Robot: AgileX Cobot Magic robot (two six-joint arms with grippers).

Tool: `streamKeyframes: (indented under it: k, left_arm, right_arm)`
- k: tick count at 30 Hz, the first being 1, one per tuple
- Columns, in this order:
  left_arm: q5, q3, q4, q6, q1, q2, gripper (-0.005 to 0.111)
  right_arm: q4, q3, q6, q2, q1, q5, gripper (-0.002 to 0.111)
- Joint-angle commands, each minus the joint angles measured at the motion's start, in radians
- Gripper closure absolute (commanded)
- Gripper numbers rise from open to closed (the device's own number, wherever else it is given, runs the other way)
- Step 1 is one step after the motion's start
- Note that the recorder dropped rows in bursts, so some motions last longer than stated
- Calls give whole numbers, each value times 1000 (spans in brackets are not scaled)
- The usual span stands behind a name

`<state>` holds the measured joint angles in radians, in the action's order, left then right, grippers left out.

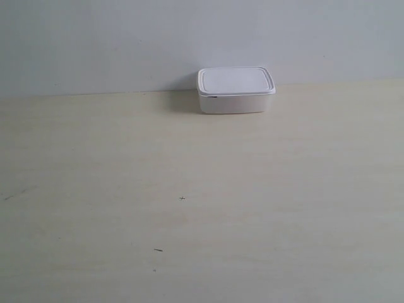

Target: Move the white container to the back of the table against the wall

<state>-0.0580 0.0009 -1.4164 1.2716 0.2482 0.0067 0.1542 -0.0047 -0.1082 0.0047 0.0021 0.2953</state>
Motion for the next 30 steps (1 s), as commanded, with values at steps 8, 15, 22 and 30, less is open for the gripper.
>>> streamKeyframes:
  k: [8,15,22,30]
  left_arm:
    - [58,-1,923,-1010,4,-7,107]
    - [300,-1,1371,-1459,4,-7,107]
    - [418,-1,1471,-1458,4,-7,107]
    - [418,-1,1473,-1458,4,-7,107]
  right_arm:
    - [3,5,5,-5,4,-13,108]
    - [3,5,5,-5,4,-13,108]
    - [3,5,5,-5,4,-13,108]
    - [3,5,5,-5,4,-13,108]
